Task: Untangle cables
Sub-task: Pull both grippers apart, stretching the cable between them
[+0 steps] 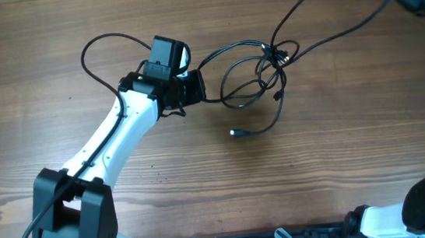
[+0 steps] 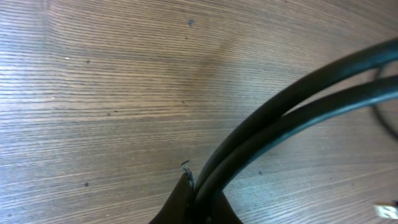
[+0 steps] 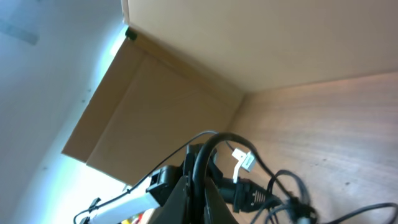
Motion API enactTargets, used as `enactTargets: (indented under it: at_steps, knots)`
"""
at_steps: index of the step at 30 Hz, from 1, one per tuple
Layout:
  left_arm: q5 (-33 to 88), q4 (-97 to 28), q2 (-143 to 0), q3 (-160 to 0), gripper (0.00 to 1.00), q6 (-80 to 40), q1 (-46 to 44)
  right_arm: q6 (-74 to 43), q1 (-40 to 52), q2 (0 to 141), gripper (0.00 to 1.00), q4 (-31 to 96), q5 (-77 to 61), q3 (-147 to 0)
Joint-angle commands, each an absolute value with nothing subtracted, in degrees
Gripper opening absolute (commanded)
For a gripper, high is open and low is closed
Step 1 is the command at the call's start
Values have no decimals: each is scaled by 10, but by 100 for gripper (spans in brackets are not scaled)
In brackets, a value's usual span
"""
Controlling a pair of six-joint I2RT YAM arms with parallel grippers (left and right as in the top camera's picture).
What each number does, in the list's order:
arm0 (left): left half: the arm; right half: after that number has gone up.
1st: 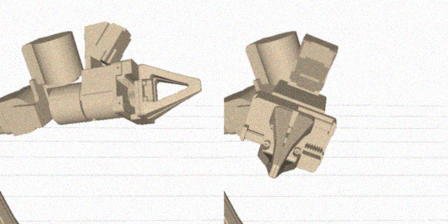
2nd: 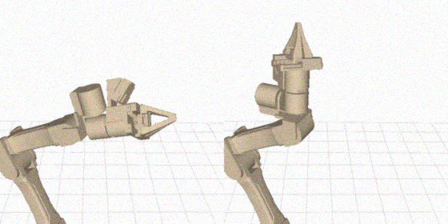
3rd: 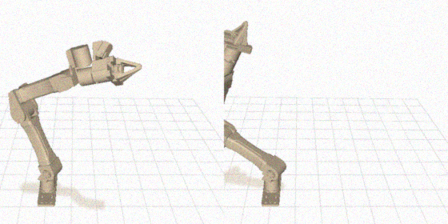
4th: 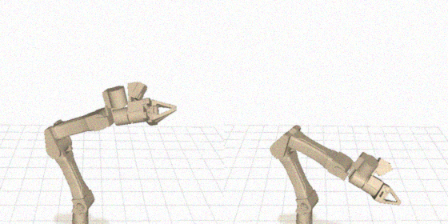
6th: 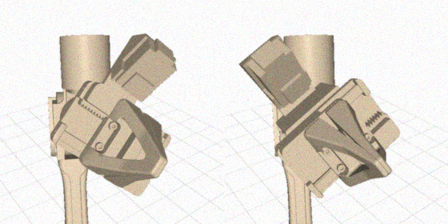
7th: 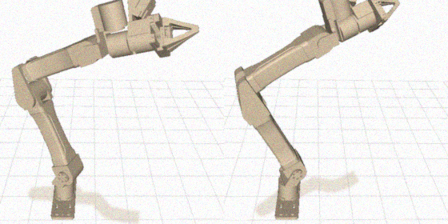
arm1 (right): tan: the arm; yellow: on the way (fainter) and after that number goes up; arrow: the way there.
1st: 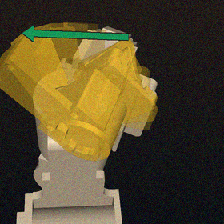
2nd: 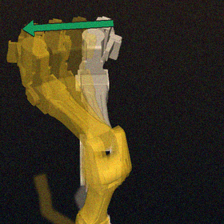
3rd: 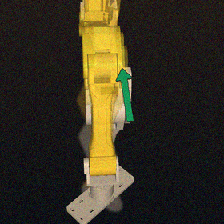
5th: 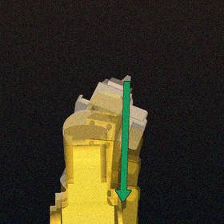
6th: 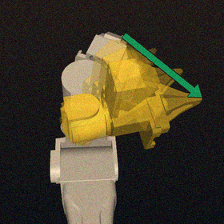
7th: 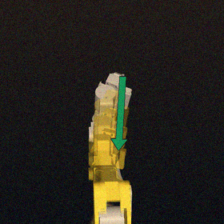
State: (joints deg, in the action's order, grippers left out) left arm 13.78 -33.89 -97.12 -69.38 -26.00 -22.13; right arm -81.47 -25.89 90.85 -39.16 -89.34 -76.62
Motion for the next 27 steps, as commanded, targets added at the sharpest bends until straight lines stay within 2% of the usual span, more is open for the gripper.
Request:
enactTargets:
  at_steps: [1,4,5,7,9,12,18,27]
  knots:
    - [99,-336,-969,-693,4,-259,-207,-737,-208,937,5,-345,-912,-754]
    - [99,-336,-969,-693,4,-259,-188,-628,-173,964,5,-244,-895,-754]
    - [99,-335,-969,-693,4,-259,-178,-557,-158,979,5,-161,-865,-754]
    - [100,-334,-966,-695,4,-259,-166,-442,-138,998,5,-23,-788,-754]
    - [102,-334,-957,-695,4,-253,-165,-329,-111,1012,5,136,-645,-754]
    - [101,-331,-939,-695,4,-225,-170,-249,-70,1017,5,231,-522,-754]
    - [67,-326,-872,-721,4,-197,-140,-257,-69,1017,4,344,-327,-754]
    - [57,-306,-773,-778,4,-204,-8,-257,-222,1018,4,412,-274,-754]
